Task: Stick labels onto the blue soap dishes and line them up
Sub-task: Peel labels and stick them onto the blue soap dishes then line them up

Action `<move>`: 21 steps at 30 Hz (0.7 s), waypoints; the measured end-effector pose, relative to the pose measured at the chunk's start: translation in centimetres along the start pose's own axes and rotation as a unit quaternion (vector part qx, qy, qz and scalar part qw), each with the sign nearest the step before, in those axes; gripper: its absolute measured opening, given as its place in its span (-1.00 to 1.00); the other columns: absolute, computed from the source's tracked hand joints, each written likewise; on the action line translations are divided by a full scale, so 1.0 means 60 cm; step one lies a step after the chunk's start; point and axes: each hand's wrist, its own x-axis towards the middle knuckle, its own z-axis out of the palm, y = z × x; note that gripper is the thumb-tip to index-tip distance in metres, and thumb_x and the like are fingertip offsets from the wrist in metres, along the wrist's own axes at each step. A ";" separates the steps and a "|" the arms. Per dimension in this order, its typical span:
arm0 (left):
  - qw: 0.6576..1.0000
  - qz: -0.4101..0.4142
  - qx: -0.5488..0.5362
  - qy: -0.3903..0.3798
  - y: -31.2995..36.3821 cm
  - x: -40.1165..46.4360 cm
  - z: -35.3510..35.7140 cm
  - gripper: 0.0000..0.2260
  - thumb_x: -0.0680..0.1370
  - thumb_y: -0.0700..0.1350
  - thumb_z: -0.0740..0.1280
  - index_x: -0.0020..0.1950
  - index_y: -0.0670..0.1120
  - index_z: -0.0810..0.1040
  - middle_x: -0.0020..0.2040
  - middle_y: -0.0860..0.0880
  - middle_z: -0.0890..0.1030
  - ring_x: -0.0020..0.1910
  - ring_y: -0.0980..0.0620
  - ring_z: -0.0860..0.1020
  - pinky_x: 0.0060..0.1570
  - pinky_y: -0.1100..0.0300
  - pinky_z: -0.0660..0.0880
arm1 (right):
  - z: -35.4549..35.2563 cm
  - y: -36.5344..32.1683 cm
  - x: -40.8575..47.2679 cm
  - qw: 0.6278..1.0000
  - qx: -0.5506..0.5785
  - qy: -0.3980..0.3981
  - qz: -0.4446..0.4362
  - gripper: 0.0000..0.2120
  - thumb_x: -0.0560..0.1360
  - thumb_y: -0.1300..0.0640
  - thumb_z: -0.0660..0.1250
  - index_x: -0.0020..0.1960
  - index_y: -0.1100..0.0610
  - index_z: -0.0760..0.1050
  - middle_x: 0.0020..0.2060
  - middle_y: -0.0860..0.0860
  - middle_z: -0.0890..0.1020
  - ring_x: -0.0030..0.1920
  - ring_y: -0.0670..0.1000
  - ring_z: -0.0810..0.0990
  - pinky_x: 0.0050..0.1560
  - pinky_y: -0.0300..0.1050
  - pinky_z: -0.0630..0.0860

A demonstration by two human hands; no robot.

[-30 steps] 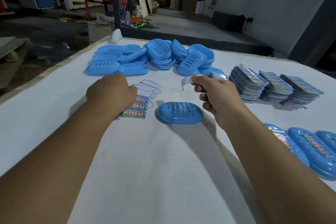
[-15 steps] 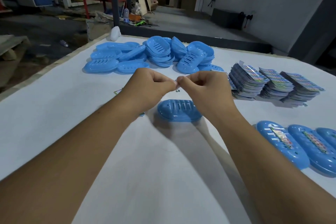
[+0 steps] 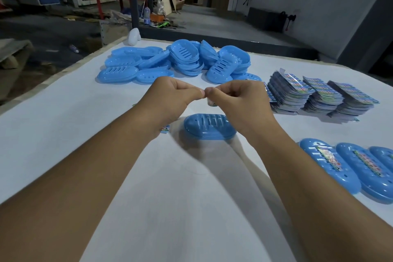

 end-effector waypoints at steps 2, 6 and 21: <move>1.000 -0.013 -0.020 0.002 -0.002 0.004 0.000 -0.77 0.44 0.07 0.50 -0.09 -0.08 0.75 -0.46 0.21 0.50 -0.32 0.12 0.46 -0.20 0.17 0.40 | -0.001 0.001 0.000 1.000 0.009 -0.009 -0.006 -0.84 0.47 -0.02 0.51 -0.25 0.01 0.70 -0.33 -0.03 0.72 -0.34 0.05 0.60 -0.36 -0.20 0.51; 0.999 -0.032 -0.029 0.010 -0.004 0.008 -0.001 -0.71 0.40 0.08 0.50 -0.31 -0.14 0.64 -0.46 0.13 0.47 -0.38 0.06 0.41 -0.19 0.15 0.36 | -0.001 0.002 -0.003 0.998 0.014 -0.045 -0.029 -0.83 0.52 -0.06 0.48 -0.22 -0.06 0.69 -0.47 -0.21 0.62 -0.48 -0.21 0.46 -0.44 -0.45 0.30; 0.995 -0.055 -0.069 0.047 -0.005 0.008 0.000 -0.90 0.40 0.09 0.56 -0.22 0.09 0.76 -0.44 0.23 0.61 -0.23 0.16 0.57 0.03 -0.02 0.64 | -0.010 0.020 0.015 0.994 -0.006 -0.023 0.105 -0.68 0.44 -0.07 0.48 -0.18 0.21 0.66 -0.34 0.05 0.51 -0.33 -0.02 0.37 -0.24 -0.11 0.37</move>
